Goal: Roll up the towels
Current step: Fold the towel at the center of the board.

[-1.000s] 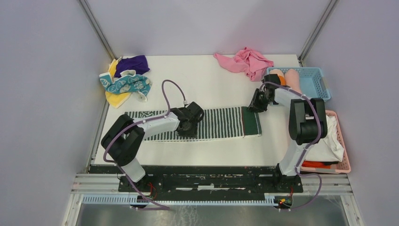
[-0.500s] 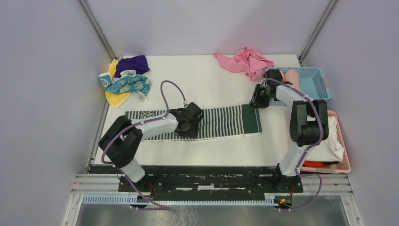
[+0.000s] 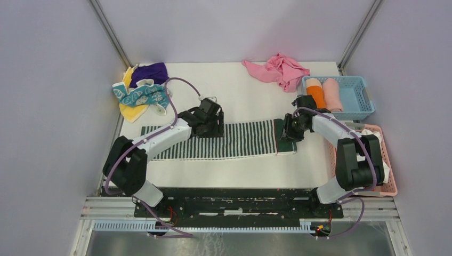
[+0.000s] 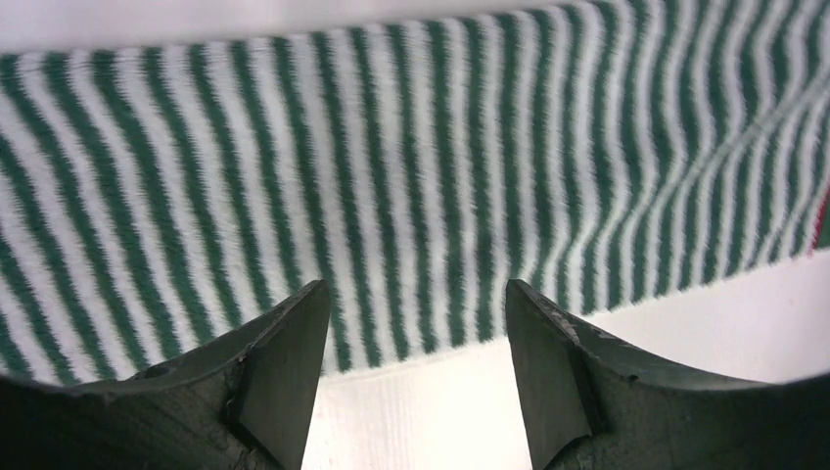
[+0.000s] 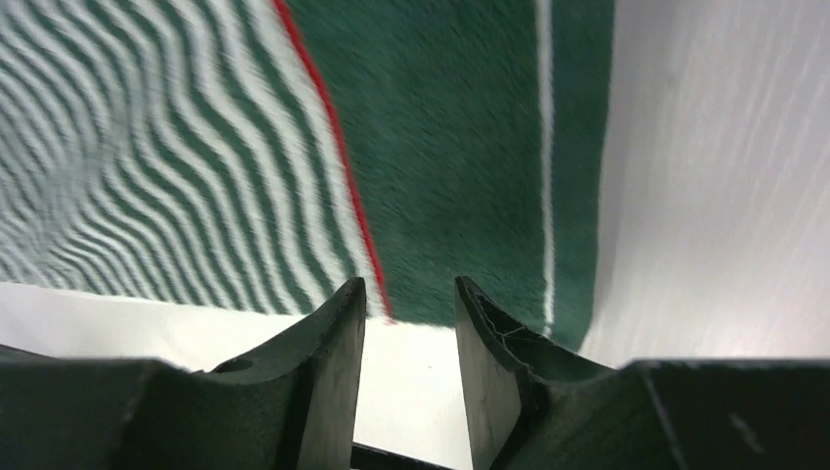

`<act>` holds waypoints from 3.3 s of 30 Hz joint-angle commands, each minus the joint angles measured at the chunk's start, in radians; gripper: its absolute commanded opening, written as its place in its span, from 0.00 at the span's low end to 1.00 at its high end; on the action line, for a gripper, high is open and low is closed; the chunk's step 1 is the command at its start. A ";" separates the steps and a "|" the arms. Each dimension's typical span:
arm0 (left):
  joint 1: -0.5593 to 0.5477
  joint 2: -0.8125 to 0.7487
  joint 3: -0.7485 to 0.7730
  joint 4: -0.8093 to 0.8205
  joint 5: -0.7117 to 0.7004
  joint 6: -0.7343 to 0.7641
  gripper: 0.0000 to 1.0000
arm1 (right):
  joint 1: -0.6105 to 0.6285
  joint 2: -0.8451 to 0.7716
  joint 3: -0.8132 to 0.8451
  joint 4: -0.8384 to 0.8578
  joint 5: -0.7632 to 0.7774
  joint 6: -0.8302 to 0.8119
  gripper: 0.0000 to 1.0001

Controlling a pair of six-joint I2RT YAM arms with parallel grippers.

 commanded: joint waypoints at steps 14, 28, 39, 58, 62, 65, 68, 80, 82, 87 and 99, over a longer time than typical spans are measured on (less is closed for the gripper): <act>0.265 0.109 -0.192 0.086 0.042 -0.130 0.73 | -0.074 -0.012 -0.099 -0.017 0.192 -0.013 0.50; 0.277 -0.164 0.009 -0.124 -0.077 0.035 0.80 | -0.070 0.044 0.116 -0.074 0.221 -0.095 0.57; 0.332 -0.303 -0.053 -0.108 -0.394 0.225 0.82 | -0.050 0.257 0.201 -0.107 0.214 -0.119 0.54; 0.366 -0.355 -0.110 -0.068 -0.423 0.220 0.82 | 0.028 0.332 0.187 -0.247 0.261 -0.129 0.01; 0.378 -0.358 -0.112 -0.065 -0.400 0.216 0.82 | 0.040 0.261 0.284 -0.326 0.404 -0.142 0.01; 0.388 -0.356 -0.110 -0.064 -0.382 0.213 0.82 | 0.039 0.191 0.361 -0.387 0.538 -0.136 0.00; 0.394 -0.357 -0.110 -0.069 -0.370 0.205 0.82 | 0.037 0.149 0.437 -0.461 0.711 -0.127 0.00; 0.394 -0.300 -0.110 -0.126 -0.165 0.135 0.82 | -0.028 0.098 0.657 -0.619 1.144 -0.167 0.00; 0.394 -0.295 -0.126 -0.121 -0.122 0.114 0.82 | -0.002 0.081 0.681 -0.615 1.047 -0.204 0.00; 0.395 -0.260 -0.177 -0.079 -0.008 0.060 0.82 | 0.108 0.062 0.724 -0.610 0.594 -0.209 0.00; 0.394 -0.147 -0.322 0.147 0.290 -0.102 0.73 | 0.428 0.185 0.742 -0.443 0.179 0.004 0.01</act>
